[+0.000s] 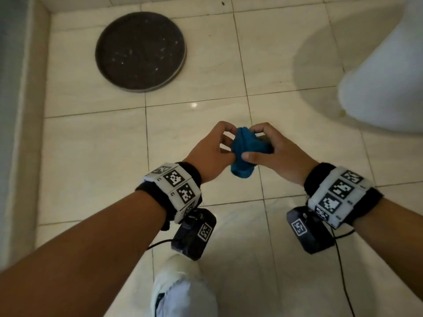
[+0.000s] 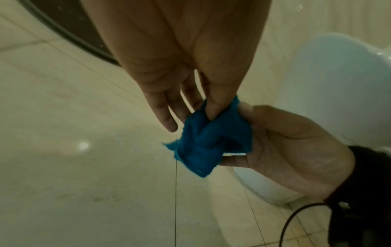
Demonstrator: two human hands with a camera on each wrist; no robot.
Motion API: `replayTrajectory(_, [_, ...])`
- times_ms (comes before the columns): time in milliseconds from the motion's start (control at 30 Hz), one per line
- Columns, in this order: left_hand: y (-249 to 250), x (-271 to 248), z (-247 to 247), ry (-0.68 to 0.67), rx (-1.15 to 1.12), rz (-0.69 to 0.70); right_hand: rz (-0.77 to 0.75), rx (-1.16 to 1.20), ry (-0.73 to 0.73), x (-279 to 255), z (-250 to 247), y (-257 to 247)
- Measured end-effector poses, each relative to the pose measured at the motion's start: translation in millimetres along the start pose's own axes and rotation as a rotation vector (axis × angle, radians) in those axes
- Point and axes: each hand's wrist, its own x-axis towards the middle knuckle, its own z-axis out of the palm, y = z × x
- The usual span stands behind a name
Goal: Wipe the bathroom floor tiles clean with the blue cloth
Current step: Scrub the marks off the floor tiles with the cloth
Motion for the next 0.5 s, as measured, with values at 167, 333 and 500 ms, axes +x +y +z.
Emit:
replayTrajectory(167, [50.5,-57.3,-19.6,-0.019,0.102,-0.078,0.003,-0.057,0.093,-44.3,2.9,-54.2])
replayTrajectory(333, [103.2,-117.8,-37.9,-0.055,-0.033,-0.148,-0.011,-0.034,-0.016,-87.9,12.5,-127.3])
replayTrajectory(500, [139.5,-179.2,-49.8,-0.014,-0.214,-0.179,0.072,0.129,-0.237,-123.6,34.7,-186.5])
